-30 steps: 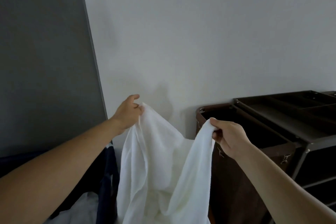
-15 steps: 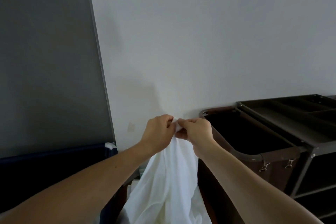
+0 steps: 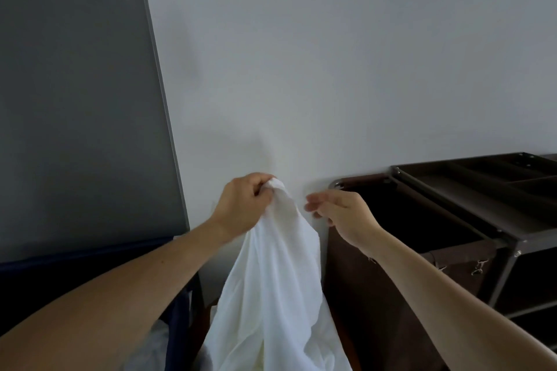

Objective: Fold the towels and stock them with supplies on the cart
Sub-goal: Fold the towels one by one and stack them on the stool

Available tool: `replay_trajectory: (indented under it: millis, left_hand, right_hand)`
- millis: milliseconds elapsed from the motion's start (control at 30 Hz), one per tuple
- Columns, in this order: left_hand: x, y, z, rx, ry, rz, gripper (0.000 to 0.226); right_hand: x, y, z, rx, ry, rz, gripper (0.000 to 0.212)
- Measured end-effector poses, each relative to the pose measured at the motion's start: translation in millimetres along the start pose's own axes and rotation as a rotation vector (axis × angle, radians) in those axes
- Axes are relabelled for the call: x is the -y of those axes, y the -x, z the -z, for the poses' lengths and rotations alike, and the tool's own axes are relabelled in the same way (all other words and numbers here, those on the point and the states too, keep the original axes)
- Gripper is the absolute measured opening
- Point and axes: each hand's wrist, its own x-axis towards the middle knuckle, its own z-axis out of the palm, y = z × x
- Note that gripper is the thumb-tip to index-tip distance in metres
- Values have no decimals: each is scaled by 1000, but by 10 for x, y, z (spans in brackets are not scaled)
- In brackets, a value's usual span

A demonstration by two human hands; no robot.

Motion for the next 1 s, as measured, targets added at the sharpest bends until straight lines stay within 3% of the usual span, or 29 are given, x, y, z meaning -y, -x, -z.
replay_trajectory:
  millis: [200, 333, 533, 767, 900, 1000]
  left_hand:
    - [-161, -380, 456, -147, 479, -32, 25]
    - [-259, -540, 677, -110, 657, -103, 25]
    - [-224, -557, 755, -113, 729, -110, 23]
    - [-68, -535, 882, -269, 619, -68, 24]
    - [82, -566, 1016, -260, 493, -45, 27]
    - [228, -665, 1223, -309, 288, -13, 26]
  right_hand:
    - [-478, -106, 276, -2, 332, 43, 52]
    - [-532, -169, 289, 99, 410, 93, 71]
    - [-527, -250, 182, 185, 369, 34, 53]
    - [-692, -121, 149, 301, 274, -39, 42]
    - [-710, -63, 316, 315, 351, -73, 10]
    - [-312, -222, 605, 210, 493, 8, 21]
